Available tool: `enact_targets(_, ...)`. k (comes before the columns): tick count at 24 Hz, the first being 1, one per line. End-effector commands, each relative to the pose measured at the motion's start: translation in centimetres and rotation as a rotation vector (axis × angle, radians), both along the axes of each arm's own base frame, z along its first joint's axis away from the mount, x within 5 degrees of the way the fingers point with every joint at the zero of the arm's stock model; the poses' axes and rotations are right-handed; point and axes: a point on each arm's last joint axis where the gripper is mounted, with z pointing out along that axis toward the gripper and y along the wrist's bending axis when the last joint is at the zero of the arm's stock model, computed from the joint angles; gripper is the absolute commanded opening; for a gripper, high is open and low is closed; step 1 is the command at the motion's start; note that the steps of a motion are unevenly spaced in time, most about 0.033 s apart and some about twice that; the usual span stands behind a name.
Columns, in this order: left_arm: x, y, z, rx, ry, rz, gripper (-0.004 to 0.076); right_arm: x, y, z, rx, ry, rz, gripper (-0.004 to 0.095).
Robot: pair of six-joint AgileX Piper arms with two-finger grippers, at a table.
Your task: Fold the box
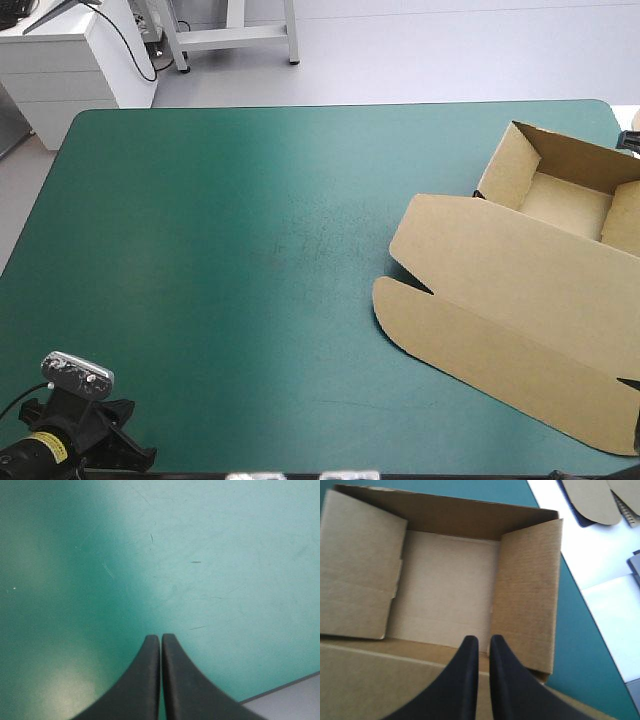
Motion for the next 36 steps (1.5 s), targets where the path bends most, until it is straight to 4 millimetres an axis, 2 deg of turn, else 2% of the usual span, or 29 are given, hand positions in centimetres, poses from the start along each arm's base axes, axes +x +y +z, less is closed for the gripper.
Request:
enact_targets(1,0.5,-0.2,1.0,-0.027,-0.067,0.001,-0.0008,-4.3,2.6,3.1,-0.009,-0.109,0.062,-0.0011)
enact_targets(6,0.6,-0.2,1.5,-0.056,-0.148,0.004,-0.0008,-9.1,4.9,2.1,-0.005,-0.11,0.081,-0.0017)
enact_targets(7,0.5,-0.2,1.7,-0.066,-0.185,0.003,-0.0008,-11.2,5.9,1.6,-0.007,-0.148,0.095,-0.0018)
enact_targets(8,0.4,-0.1,1.8,-0.071,-0.202,0.003,-0.0008,-12.1,6.5,1.2,-0.009,-0.166,0.106,-0.0018)
enact_targets(9,0.1,-0.1,1.8,-0.076,-0.217,0.003,-0.0008,-13.9,7.8,0.2,-0.015,-0.184,0.135,-0.0018)
enact_targets(12,-0.2,0.0,1.4,-0.082,-0.235,0.003,-0.0008,-16.9,10.2,-2.3,-0.017,-0.187,0.228,-0.0018)
enact_targets(14,-0.6,0.2,0.0,-0.082,-0.229,0.002,-0.0008,-19.8,12.0,-4.5,-0.034,-0.191,0.341,-0.0018)
enact_targets(20,-1.6,0.5,-0.3,-0.09,-0.259,-0.002,-0.0008,-24.1,13.1,-8.9,-0.052,-0.205,0.381,-0.0019)
enact_targets(24,-1.6,0.5,-0.3,-0.09,-0.259,-0.002,-0.0008,-25.3,13.6,-11.6,-0.064,-0.226,0.434,-0.0019)
enact_targets(36,-1.6,0.5,-0.3,-0.09,-0.259,-0.002,-0.0008,-25.6,14.5,-15.2,-0.015,-0.255,0.508,-0.0019)
